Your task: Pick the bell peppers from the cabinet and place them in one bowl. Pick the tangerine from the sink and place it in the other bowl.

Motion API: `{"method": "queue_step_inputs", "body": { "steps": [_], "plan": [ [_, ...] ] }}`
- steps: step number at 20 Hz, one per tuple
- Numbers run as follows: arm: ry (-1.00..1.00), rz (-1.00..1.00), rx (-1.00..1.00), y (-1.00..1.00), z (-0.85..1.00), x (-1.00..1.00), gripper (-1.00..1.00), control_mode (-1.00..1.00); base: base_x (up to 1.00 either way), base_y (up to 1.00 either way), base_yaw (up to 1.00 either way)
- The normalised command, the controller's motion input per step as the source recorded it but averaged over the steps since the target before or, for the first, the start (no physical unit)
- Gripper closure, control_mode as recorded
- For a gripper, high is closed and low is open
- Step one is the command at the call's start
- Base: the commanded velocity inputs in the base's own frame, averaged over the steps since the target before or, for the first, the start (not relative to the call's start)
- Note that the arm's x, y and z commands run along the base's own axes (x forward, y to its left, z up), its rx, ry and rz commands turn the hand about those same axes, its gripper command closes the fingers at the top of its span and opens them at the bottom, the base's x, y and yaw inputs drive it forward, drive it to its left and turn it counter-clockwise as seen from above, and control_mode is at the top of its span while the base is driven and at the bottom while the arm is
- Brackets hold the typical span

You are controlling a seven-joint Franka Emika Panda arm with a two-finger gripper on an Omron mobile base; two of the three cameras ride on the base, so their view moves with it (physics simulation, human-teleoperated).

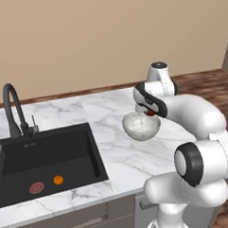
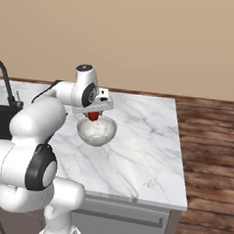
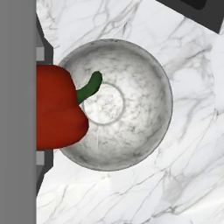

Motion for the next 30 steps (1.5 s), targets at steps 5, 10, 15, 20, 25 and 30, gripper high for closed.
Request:
{"method": "queue_step_inputs", "body": {
  "steps": [5,10,15,20,25,30],
  "plan": [
    [0.0,-0.02,0.06,0.0,-0.09,0.02,1.0,-1.0,0.0,0.0,0.0],
    [0.0,0.0,0.11,0.0,-0.01,0.0,1.0,-1.0,0.0,0.0,0.0],
    [0.0,0.0,0.02,-0.02,-0.01,0.0,1.0,-1.0,0.0,0.0,0.0],
    [0.0,0.0,0.0,0.0,-0.03,0.0,1.0,-1.0,0.0,0.0,0.0],
    [0.0,0.0,0.0,0.0,-0.22,0.0,1.0,-1.0,0.0,0.0,0.0],
    [0.0,0.0,0.0,0.0,-0.32,0.0,1.0,-1.0,0.0,0.0,0.0]
  ]
}}
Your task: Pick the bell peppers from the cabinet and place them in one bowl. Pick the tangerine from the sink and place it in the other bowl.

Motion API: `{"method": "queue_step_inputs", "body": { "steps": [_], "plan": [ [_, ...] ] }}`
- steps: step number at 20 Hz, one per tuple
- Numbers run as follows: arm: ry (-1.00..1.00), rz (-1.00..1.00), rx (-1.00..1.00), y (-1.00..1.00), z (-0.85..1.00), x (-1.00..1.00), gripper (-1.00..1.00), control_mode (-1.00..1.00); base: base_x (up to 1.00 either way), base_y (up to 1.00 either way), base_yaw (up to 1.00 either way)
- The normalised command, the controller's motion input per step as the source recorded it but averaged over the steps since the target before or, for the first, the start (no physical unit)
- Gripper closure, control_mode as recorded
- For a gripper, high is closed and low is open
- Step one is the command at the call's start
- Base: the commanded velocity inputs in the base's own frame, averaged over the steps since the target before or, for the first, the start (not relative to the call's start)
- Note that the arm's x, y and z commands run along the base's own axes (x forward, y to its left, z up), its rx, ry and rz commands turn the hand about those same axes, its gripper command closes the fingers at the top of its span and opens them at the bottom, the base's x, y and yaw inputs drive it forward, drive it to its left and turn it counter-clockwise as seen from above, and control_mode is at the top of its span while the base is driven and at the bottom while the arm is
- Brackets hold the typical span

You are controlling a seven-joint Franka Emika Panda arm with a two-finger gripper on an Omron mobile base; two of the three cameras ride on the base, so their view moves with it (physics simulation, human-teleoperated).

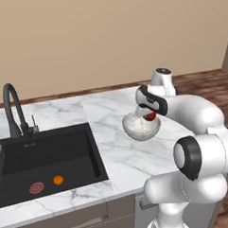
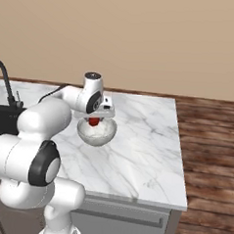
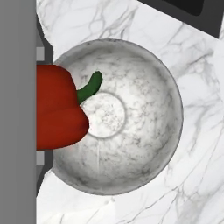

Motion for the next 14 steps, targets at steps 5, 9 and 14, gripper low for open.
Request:
{"method": "queue_step_inputs", "body": {
  "steps": [5,9,14],
  "plan": [
    [0.0,-0.01,0.0,0.02,-0.19,0.14,1.0,-1.0,0.0,0.0,0.0],
    [0.0,-0.01,0.0,0.0,-0.23,0.12,1.0,-1.0,0.0,0.0,0.0],
    [0.0,-0.03,0.0,0.05,-0.16,0.22,1.0,-1.0,0.0,0.0,0.0]
  ]
}}
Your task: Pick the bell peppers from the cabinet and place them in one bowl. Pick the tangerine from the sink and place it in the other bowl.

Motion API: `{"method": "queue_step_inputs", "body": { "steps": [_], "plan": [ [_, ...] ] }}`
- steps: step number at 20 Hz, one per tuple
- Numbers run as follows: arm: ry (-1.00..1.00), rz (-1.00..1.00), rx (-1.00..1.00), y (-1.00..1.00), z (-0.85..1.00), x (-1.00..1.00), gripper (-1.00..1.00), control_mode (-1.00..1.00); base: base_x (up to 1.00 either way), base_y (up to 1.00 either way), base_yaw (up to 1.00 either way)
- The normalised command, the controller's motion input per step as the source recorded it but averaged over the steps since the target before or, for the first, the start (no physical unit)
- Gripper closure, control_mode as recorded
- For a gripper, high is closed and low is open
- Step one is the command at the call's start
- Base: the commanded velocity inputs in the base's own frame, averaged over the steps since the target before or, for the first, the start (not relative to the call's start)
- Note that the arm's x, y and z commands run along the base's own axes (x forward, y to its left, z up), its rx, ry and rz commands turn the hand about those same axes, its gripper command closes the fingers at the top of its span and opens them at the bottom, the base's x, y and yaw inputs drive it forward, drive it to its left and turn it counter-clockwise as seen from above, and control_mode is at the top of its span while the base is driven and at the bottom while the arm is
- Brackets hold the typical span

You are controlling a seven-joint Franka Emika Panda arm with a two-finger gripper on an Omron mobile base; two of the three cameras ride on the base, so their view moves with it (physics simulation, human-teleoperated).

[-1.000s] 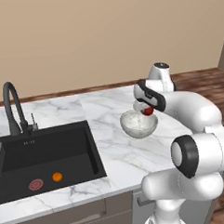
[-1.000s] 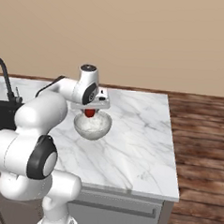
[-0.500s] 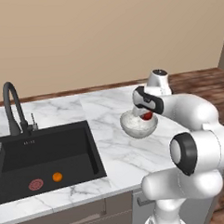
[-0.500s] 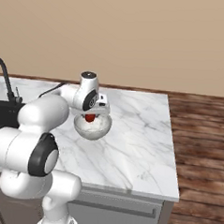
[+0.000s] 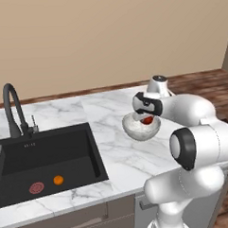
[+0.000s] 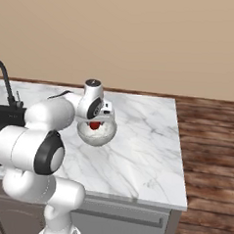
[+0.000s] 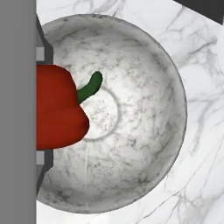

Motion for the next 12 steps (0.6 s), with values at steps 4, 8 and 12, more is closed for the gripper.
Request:
{"method": "queue_step_inputs", "body": {
  "steps": [4,8,12],
  "plan": [
    [0.0,-0.02,0.0,0.0,-0.06,0.25,1.0,-1.0,0.0,0.0,0.0],
    [0.0,-0.02,0.0,0.0,-0.07,0.19,1.0,-1.0,0.0,0.0,0.0],
    [0.0,-0.02,0.0,0.0,-0.16,0.09,1.0,-1.0,0.0,0.0,0.0]
  ]
}}
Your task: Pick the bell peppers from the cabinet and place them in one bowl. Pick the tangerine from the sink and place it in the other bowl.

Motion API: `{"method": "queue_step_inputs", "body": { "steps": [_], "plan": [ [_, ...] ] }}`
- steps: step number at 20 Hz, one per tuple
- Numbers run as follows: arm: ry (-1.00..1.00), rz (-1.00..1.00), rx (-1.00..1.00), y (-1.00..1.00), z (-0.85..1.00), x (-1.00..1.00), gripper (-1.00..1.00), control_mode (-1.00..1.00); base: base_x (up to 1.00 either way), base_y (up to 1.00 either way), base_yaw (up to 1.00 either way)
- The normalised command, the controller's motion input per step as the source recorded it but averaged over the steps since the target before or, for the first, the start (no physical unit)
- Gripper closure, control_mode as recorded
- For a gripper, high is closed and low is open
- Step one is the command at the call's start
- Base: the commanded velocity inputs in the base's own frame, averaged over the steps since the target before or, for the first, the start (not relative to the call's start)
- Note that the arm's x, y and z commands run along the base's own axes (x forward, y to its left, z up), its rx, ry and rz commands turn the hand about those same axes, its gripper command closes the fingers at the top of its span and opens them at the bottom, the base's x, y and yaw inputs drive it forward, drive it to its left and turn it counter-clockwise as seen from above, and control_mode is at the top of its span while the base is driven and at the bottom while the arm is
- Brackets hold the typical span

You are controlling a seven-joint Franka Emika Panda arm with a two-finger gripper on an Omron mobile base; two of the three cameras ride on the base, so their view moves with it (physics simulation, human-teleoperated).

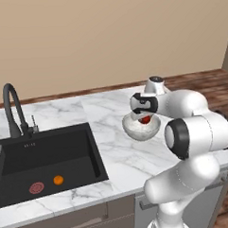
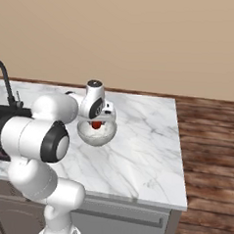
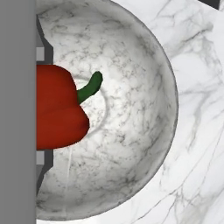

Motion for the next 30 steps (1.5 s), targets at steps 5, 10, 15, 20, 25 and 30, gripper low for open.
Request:
{"method": "queue_step_inputs", "body": {
  "steps": [5,10,15,20,25,30],
  "plan": [
    [0.0,-0.01,0.0,0.0,-0.19,0.0,1.0,-1.0,0.0,0.0,0.0],
    [0.0,0.0,0.0,0.0,-0.2,0.0,1.0,-1.0,0.0,0.0,0.0],
    [0.0,0.0,0.0,0.0,-0.17,0.0,1.0,-1.0,0.0,0.0,0.0],
    [0.0,-0.01,0.0,0.0,-0.18,0.03,1.0,-1.0,0.0,0.0,0.0],
    [0.0,-0.01,0.0,0.0,-0.19,0.11,1.0,-1.0,0.0,0.0,0.0],
    [0.0,-0.01,0.0,0.0,-0.13,0.12,1.0,-1.0,0.0,0.0,0.0]
  ]
}}
